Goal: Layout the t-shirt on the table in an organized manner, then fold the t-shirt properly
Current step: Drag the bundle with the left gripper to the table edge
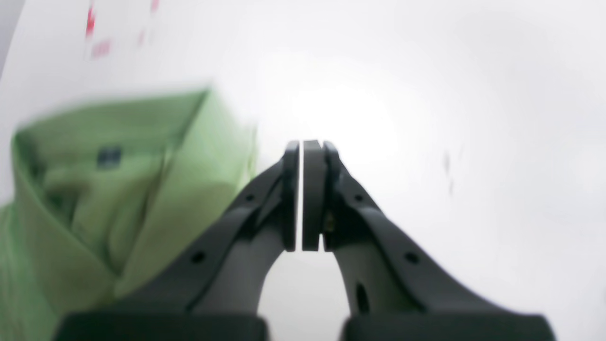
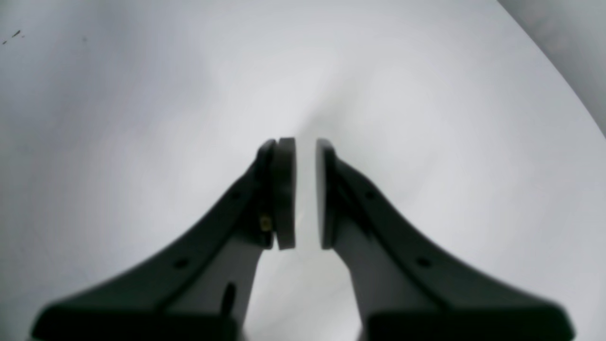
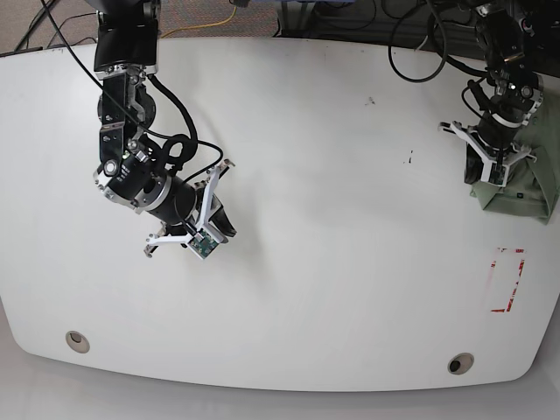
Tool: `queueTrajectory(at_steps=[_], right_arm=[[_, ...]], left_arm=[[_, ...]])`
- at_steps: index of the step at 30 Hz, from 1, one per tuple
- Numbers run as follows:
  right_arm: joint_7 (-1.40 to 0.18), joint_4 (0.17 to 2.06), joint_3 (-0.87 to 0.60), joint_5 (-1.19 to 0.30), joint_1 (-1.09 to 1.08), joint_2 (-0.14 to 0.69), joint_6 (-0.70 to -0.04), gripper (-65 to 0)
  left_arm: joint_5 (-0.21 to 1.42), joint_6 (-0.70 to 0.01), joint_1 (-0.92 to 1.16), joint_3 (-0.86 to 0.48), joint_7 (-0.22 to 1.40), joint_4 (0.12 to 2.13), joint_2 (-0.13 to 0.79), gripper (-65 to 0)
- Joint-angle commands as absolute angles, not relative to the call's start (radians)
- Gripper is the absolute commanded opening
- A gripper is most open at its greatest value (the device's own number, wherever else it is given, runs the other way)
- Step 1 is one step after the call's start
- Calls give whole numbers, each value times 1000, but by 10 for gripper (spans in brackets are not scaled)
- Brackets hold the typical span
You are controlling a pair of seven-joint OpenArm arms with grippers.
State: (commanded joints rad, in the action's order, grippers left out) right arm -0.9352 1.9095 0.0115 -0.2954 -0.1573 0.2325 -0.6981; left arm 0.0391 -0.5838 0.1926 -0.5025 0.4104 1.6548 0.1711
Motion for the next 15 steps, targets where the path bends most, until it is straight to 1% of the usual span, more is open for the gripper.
queueTrajectory(at_steps=[3,5,15], right_arm=[[-935,1910,10,-295,-156,232,-698,-579],[-935,1911,10,-295,-150,232,-698,-579],[-935,1913,10,-295,-116,242,-698,-579]], left_arm=[[38,-584,143,-509,410,1577,182,-650],[38,-584,128,-536,410,1526,232,-650],[44,-584,101,-558,404,1371,340,-650]])
